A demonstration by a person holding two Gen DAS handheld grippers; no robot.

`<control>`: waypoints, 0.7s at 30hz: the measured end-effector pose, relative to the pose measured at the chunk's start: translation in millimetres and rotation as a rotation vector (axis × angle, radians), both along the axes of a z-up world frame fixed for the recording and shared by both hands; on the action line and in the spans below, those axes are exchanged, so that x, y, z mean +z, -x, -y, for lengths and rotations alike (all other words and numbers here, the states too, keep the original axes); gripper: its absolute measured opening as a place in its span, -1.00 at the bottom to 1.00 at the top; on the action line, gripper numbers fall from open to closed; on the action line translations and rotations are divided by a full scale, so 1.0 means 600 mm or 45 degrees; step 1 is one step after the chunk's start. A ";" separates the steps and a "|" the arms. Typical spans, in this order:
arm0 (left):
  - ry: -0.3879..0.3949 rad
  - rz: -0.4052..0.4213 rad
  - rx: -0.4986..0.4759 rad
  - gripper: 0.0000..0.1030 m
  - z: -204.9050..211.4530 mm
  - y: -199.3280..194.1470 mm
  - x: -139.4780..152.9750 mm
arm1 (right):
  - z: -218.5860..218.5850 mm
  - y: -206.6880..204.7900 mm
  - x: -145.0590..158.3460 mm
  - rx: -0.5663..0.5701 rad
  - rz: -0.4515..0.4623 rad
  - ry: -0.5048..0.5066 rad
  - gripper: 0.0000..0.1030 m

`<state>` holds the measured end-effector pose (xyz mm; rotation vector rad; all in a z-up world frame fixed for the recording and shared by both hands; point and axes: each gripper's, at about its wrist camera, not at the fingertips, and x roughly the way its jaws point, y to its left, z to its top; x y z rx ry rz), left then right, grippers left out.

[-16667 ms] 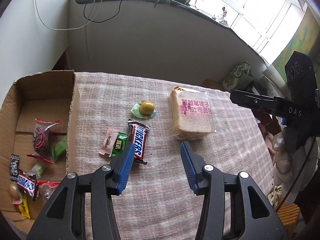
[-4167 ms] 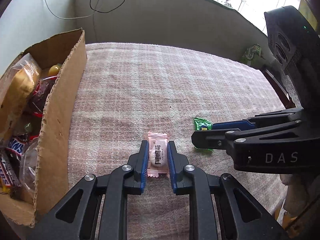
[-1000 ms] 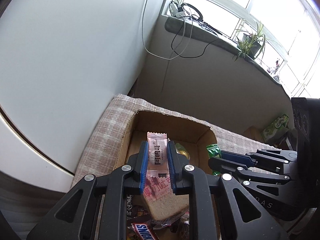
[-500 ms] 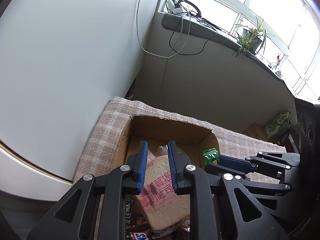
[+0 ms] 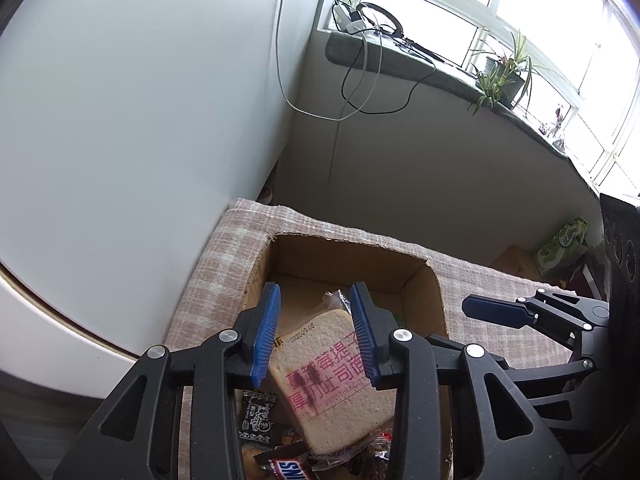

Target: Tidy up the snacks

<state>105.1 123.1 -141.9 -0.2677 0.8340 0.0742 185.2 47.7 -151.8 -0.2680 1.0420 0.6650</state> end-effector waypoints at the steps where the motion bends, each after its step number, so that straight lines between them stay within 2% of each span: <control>1: -0.003 0.004 0.002 -0.31 0.000 0.004 0.002 | 0.001 0.002 0.003 0.002 0.002 -0.004 0.26; 2: -0.001 0.005 0.004 -0.28 -0.001 0.008 0.003 | 0.002 0.005 0.005 0.007 0.002 -0.009 0.26; 4: 0.003 0.005 0.012 -0.06 -0.003 0.015 0.005 | 0.003 0.010 0.008 0.014 0.005 -0.011 0.26; 6: -0.015 0.004 0.021 -0.05 -0.003 0.024 0.005 | 0.003 0.017 0.010 0.018 0.013 0.001 0.28; 9: -0.026 -0.005 0.030 -0.05 -0.005 0.040 0.007 | 0.008 0.030 0.017 0.003 0.019 -0.004 0.41; 12: -0.023 -0.004 0.050 0.08 -0.007 0.062 0.012 | 0.017 0.048 0.033 -0.007 0.044 -0.025 0.46; 16: -0.030 0.001 0.084 0.13 -0.007 0.091 0.019 | 0.027 0.068 0.049 -0.043 0.085 -0.022 0.67; 21: -0.048 -0.002 0.111 0.26 0.001 0.126 0.033 | 0.038 0.092 0.071 -0.065 0.127 -0.007 0.69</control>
